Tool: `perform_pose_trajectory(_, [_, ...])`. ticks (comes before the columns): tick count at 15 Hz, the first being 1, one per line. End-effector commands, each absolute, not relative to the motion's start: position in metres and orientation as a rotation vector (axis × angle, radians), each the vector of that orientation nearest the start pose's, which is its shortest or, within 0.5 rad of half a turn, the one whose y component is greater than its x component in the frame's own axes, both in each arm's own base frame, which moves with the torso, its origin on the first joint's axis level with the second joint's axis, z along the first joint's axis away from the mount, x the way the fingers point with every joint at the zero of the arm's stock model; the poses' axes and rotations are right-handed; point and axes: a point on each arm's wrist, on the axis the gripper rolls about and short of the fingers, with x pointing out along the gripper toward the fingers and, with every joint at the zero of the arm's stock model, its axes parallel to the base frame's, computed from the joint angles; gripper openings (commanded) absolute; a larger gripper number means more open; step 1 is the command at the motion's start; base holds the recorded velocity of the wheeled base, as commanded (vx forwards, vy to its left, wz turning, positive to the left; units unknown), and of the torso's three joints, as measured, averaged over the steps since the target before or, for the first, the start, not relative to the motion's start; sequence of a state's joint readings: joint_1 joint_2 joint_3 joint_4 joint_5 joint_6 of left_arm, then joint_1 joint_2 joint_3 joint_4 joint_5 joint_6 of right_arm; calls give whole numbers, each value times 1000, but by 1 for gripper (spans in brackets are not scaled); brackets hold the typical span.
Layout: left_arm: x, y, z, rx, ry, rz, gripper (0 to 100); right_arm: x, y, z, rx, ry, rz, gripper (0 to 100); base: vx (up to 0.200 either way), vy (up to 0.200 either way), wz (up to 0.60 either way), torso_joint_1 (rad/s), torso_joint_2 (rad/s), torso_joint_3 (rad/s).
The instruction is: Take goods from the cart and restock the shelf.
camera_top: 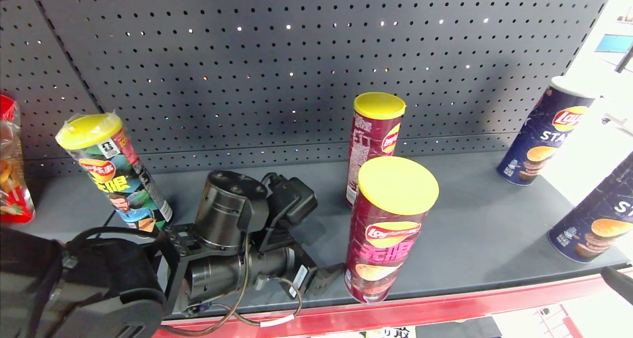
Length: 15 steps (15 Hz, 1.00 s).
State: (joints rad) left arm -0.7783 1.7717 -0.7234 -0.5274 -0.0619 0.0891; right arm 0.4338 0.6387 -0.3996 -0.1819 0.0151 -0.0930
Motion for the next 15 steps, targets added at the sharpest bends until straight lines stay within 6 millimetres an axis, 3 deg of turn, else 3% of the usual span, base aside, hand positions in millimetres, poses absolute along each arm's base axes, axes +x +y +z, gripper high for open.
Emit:
perform_pose_trajectory(1, [214,-213,128,272,469,-842,100,44,21,205,-104,35,452,100,0,0,0,0,0,0])
perform_pose_trajectory(5, [211,-209,127,275,477,-831,100,44,21,204,-103,37,452,100,0,0,0,0,0,0])
perform_pose_trajectory(8, [188,-165,152,248,404,-727,100,47,20,203,-104,51,408,100,0,0,0,0,0,0])
perform_pose_trajectory(10, [163,-133,168,260,357,-556,100,49,18,201,-111,63,364,100,0,0,0,0,0,0])
perform_pose_trajectory(15, [94,-70,201,261,356,-499,100,47,14,193,-172,69,283,100,0,0,0,0,0,0])
